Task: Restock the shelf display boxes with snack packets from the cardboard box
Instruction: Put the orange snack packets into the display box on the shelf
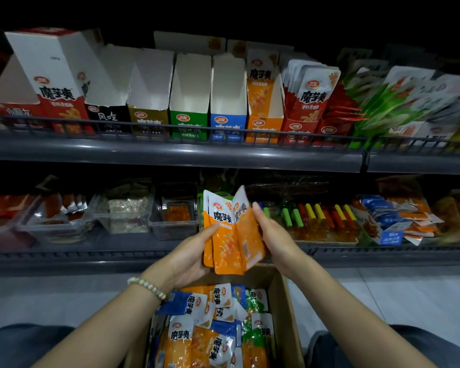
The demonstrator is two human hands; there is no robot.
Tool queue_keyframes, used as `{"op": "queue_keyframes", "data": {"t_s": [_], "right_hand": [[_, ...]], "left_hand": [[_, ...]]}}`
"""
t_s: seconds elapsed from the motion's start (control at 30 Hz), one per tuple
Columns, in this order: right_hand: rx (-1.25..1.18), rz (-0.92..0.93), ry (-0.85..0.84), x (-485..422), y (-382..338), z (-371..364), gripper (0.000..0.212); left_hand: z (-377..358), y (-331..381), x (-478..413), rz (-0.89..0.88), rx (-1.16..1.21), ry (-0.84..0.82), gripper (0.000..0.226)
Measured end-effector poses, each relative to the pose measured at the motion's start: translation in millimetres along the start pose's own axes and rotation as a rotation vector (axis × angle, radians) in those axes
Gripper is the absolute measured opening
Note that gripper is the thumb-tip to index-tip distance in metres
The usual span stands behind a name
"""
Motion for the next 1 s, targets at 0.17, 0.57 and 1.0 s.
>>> {"op": "queue_keyframes", "data": {"t_s": [0.17, 0.57, 1.0], "right_hand": [[0.061, 0.098, -0.132, 1.1, -4.1, -20.4, 0.034], [-0.284, -0.093, 0.038, -1.1, 22.8, -8.3, 0.034], [-0.317, 0.002, 0.120, 0.3, 14.9, -7.9, 0.022]], "left_hand": [[-3.7, 1.5, 0.3, -0.049, -0.092, -0.057, 0.035], [5.2, 19.4, 1.7, -0.304, -0.228, 0.135, 0.015], [3.8, 20.1, 6.7, -0.327, -0.374, 0.218, 0.059]]}}
Point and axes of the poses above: each hand's wrist, its own x-axis away from the middle knuckle, its own z-axis out of the back of the hand, y = z × x, the point moved 7 cm from there along -x, towards the middle knuckle, and after that the axes turned 7 degrees about z, right-handed, at the moved point
